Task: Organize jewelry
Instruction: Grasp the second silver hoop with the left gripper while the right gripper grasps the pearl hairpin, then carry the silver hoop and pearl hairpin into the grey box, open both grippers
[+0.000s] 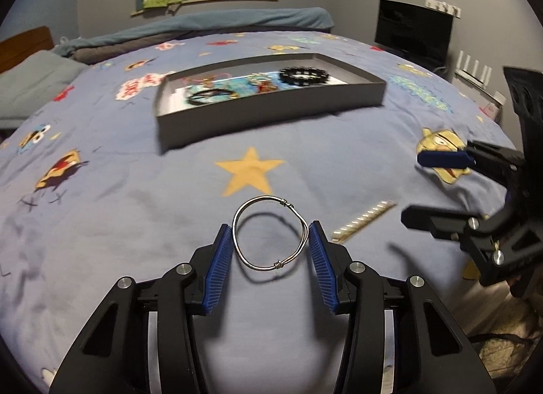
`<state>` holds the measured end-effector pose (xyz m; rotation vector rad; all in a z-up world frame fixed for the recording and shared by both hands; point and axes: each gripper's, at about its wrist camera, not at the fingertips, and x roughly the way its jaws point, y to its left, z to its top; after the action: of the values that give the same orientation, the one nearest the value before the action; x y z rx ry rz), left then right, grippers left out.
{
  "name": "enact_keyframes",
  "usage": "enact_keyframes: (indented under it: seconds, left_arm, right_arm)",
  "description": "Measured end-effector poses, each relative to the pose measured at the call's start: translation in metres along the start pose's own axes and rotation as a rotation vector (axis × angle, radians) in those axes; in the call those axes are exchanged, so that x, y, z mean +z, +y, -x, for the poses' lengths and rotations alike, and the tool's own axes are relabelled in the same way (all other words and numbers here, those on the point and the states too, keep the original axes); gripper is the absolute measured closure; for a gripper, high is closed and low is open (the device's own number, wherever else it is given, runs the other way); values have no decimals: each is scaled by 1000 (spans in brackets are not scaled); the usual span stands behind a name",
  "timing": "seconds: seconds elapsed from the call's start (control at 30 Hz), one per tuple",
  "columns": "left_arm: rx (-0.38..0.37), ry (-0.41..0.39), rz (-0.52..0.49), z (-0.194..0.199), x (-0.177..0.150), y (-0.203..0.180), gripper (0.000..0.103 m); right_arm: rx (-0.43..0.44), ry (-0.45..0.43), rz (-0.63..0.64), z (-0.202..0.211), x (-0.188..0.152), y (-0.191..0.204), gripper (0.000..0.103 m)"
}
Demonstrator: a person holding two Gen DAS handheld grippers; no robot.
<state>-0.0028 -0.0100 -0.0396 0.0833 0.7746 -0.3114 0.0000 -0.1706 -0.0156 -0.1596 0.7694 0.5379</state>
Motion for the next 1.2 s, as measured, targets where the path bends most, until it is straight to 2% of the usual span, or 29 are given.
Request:
enact_keyframes:
  seconds: [0.17, 0.4, 0.6, 0.67, 0.83, 0.97, 1.07, 1.2]
  left_arm:
    - [5, 5, 42, 2, -1, 16, 55]
    - [0, 5, 63, 3, -3, 25, 55]
    - [-6, 5, 72, 2, -4, 29, 55]
    - [-6, 6, 74, 1, -4, 29, 55]
    - [-7, 4, 75, 1, -4, 30, 55]
    - [-1, 3, 76, 1, -4, 31, 55]
    - [-1, 3, 78, 1, -4, 33, 55]
    - [-1, 2, 75, 0, -4, 33, 55]
  right_arm:
    - [30, 11, 83, -10, 3, 21, 34]
    - [26, 29, 169, -24, 6, 37, 37]
    - [10, 69, 243, -37, -3, 47, 59]
    - [24, 74, 253, -37, -4, 48, 73]
    - [54, 67, 252, -32, -5, 48, 94]
    - [28, 43, 201, -26, -3, 39, 95]
    - [-22, 35, 118, -24, 0, 22, 95]
    - [-35, 17, 32, -23, 3, 4, 95]
